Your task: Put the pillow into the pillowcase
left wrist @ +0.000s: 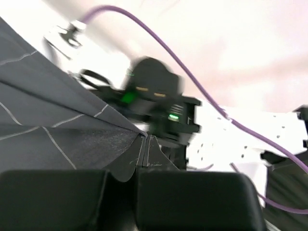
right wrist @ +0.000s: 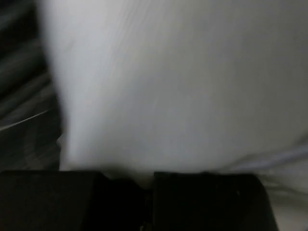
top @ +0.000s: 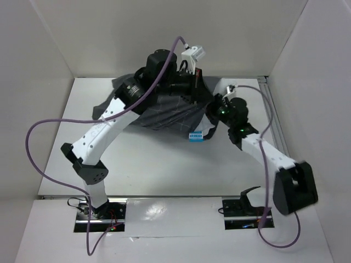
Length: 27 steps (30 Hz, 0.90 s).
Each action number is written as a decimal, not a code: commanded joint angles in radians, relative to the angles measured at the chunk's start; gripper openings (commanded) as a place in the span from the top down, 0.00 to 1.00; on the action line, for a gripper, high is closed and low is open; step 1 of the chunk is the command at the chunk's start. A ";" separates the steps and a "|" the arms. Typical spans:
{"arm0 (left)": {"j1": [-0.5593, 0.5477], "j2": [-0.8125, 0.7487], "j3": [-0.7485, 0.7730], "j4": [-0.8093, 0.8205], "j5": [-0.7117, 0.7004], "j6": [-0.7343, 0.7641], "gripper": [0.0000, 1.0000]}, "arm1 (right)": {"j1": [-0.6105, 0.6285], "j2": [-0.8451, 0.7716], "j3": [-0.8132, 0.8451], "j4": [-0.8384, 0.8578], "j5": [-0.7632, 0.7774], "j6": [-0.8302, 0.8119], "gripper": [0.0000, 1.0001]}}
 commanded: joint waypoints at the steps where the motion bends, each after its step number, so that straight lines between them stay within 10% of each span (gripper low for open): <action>1: 0.006 -0.017 -0.079 0.259 0.328 -0.162 1.00 | 0.022 0.227 -0.133 0.188 0.074 0.173 1.00; 9: 0.065 -0.038 -0.260 0.232 0.230 -0.144 0.98 | -0.007 0.164 -0.169 0.123 0.108 0.179 1.00; 10: 0.065 -0.028 -0.248 0.113 0.160 -0.088 0.61 | -0.016 0.153 -0.129 0.033 0.082 0.138 0.96; 13: 0.065 0.005 -0.237 -0.043 -0.095 -0.001 0.22 | -0.039 0.114 -0.073 -0.207 0.057 0.012 0.45; 16: -0.001 -0.058 -0.372 -0.123 -0.378 0.011 0.21 | -0.070 -0.001 -0.088 -0.389 0.086 -0.100 0.20; 20: -0.088 -0.178 -0.662 -0.100 -0.630 -0.088 0.30 | -0.079 -0.176 -0.136 -0.569 0.097 -0.221 0.19; 27: -0.176 -0.279 -0.924 0.016 -0.661 -0.228 0.24 | -0.035 -0.353 -0.221 -0.725 0.002 -0.298 0.12</action>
